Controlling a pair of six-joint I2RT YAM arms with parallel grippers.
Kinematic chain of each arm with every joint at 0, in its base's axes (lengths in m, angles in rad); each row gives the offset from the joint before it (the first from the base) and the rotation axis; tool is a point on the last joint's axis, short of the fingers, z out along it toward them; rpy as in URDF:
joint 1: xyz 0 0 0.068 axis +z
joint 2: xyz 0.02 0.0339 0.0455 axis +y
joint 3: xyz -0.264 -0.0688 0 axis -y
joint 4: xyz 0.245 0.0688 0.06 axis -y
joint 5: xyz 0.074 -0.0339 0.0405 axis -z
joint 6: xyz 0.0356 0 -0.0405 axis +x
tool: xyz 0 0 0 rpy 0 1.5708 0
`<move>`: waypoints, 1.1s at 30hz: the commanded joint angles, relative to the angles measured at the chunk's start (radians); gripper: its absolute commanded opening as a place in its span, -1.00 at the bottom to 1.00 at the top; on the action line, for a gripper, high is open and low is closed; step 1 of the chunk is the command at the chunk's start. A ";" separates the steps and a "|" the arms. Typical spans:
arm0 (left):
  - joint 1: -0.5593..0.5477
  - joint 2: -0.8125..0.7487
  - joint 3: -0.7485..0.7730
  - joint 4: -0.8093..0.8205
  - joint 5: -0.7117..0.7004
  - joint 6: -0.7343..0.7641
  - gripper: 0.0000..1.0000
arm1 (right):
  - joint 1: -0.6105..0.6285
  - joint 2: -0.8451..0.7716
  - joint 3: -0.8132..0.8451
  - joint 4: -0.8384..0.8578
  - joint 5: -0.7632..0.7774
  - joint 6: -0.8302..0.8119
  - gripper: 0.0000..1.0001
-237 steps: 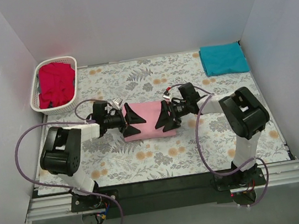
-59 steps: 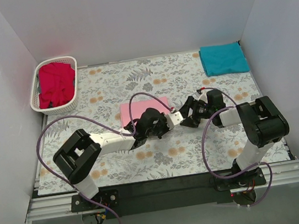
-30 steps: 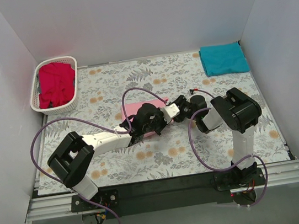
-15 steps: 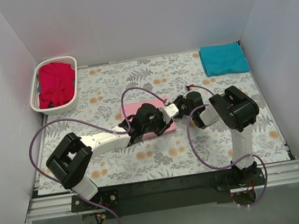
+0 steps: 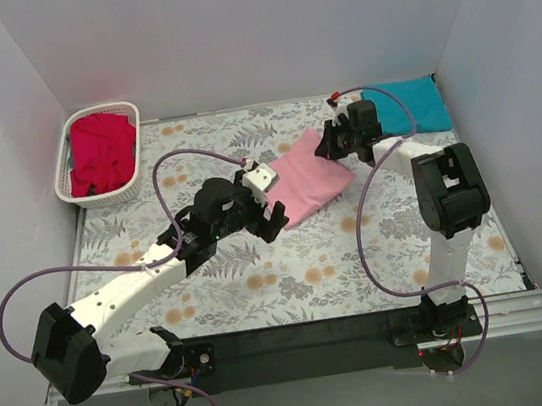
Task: Fold and stack the t-shirts
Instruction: Neatly place the folded tshirt to the corner
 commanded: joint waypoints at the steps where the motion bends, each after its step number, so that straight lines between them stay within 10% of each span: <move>1: 0.056 -0.024 -0.020 -0.079 0.004 -0.087 0.59 | -0.052 0.021 0.160 -0.248 0.059 -0.346 -0.97; 18: 0.067 -0.068 -0.091 -0.052 0.000 -0.106 0.77 | -0.233 0.240 0.703 -0.383 0.162 -0.598 -0.97; 33: 0.067 -0.093 -0.112 -0.050 0.017 -0.098 0.89 | -0.256 0.237 0.861 -0.383 0.196 -0.678 -0.97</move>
